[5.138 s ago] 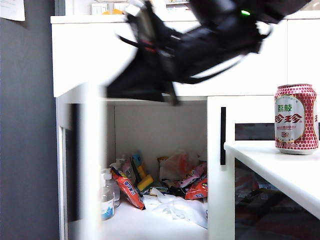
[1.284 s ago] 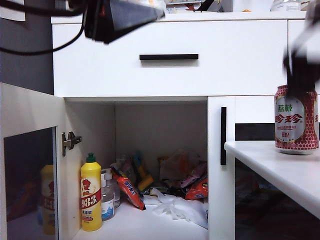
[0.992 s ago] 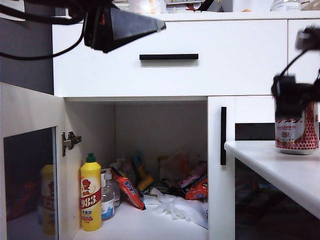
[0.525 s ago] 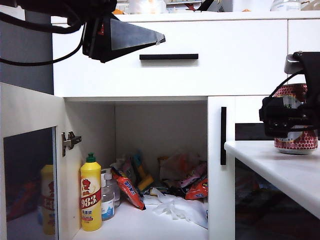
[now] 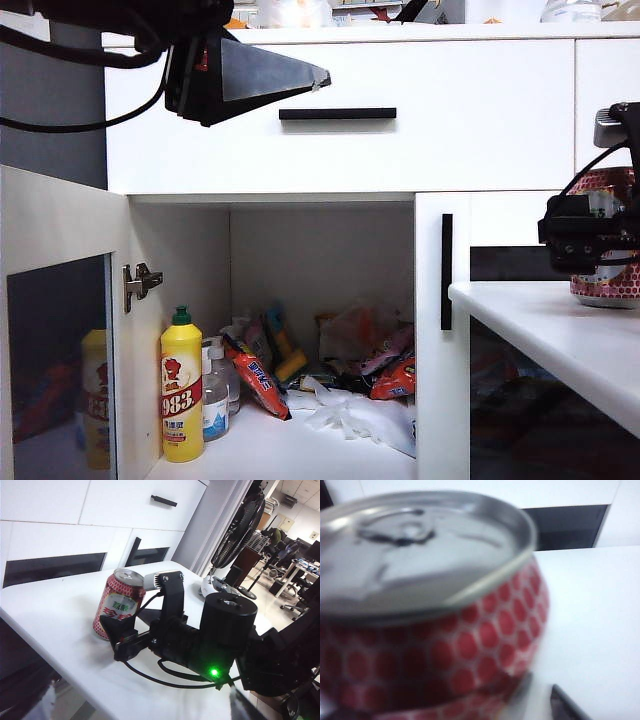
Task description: Open the left door of the white cabinet, pick up a can of beverage from the table on the right, place it inside the cabinet, and finally close the cabinet door.
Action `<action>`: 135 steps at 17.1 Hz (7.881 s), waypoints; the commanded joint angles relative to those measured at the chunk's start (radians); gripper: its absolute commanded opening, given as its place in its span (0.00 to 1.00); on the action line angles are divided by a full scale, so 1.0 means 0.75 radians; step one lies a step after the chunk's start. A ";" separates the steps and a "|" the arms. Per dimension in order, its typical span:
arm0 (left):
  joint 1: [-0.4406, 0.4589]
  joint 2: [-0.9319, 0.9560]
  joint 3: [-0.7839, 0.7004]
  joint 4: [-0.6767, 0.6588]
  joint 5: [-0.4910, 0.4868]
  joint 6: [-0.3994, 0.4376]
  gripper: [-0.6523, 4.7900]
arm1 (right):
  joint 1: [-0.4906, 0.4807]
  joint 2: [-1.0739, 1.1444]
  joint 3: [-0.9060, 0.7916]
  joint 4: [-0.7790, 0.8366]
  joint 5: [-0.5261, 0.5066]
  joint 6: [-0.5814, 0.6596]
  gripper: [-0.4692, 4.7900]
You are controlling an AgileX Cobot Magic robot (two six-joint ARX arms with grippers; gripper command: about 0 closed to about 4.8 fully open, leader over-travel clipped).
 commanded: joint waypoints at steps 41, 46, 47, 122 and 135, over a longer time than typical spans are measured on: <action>0.157 -0.942 0.003 -1.089 -0.334 0.121 1.00 | 0.291 0.890 1.276 -0.096 -0.731 -0.104 0.41; 0.157 -0.942 0.003 -1.091 -0.357 0.122 1.00 | 0.358 1.080 1.486 -0.120 -0.713 0.005 0.41; 0.157 -0.942 0.003 -1.091 -0.361 0.122 1.00 | 0.376 1.112 1.514 -0.120 -0.707 0.006 0.41; 0.157 -1.358 0.005 -1.524 -0.843 0.121 1.00 | 0.356 1.932 2.938 -0.835 -0.271 0.000 0.97; 0.156 -1.416 0.042 -1.470 -0.839 0.121 1.00 | 0.377 1.669 2.939 -2.084 -1.017 0.496 0.77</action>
